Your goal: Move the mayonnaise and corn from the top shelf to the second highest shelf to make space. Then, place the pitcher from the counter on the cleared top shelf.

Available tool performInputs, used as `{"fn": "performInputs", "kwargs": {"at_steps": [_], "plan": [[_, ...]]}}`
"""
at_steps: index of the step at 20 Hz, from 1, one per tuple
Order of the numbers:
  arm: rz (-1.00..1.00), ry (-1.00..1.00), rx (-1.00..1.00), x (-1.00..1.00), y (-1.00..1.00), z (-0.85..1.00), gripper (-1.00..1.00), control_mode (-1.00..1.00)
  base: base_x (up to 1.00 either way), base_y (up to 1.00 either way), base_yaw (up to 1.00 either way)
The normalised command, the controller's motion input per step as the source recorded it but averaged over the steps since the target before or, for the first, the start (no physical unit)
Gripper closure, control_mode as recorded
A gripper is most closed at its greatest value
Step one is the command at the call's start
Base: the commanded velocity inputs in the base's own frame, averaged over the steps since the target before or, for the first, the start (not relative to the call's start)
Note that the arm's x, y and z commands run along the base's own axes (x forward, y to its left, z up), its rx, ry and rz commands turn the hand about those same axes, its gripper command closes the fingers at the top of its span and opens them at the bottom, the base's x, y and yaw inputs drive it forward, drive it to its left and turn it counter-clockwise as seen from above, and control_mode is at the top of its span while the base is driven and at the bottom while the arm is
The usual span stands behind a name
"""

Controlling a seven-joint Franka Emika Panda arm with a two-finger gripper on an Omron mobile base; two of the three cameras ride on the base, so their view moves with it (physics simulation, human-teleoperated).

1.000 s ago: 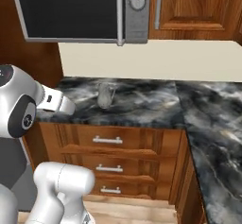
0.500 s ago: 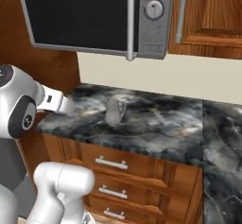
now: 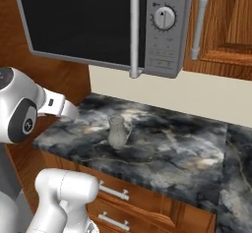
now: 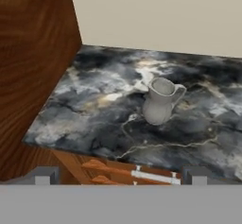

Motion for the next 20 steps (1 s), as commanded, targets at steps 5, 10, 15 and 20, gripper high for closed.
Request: {"fn": "performInputs", "kwargs": {"at_steps": [5, 10, 15, 20], "plan": [[0.07, -0.01, 0.00, 0.02, -0.19, -0.12, -1.00, -1.00, 0.04, -0.27, 0.11], [0.22, 0.00, 0.00, 0.14, -0.54, -0.34, -1.00, -1.00, 0.00, 0.00, 0.00], [0.26, 0.00, 0.00, 0.30, -0.53, -0.32, -1.00, -1.00, 0.00, 0.00, 0.00], [0.24, 0.00, 0.00, 0.41, -0.48, -0.34, -1.00, -1.00, 0.00, 0.00, 0.00]]}}
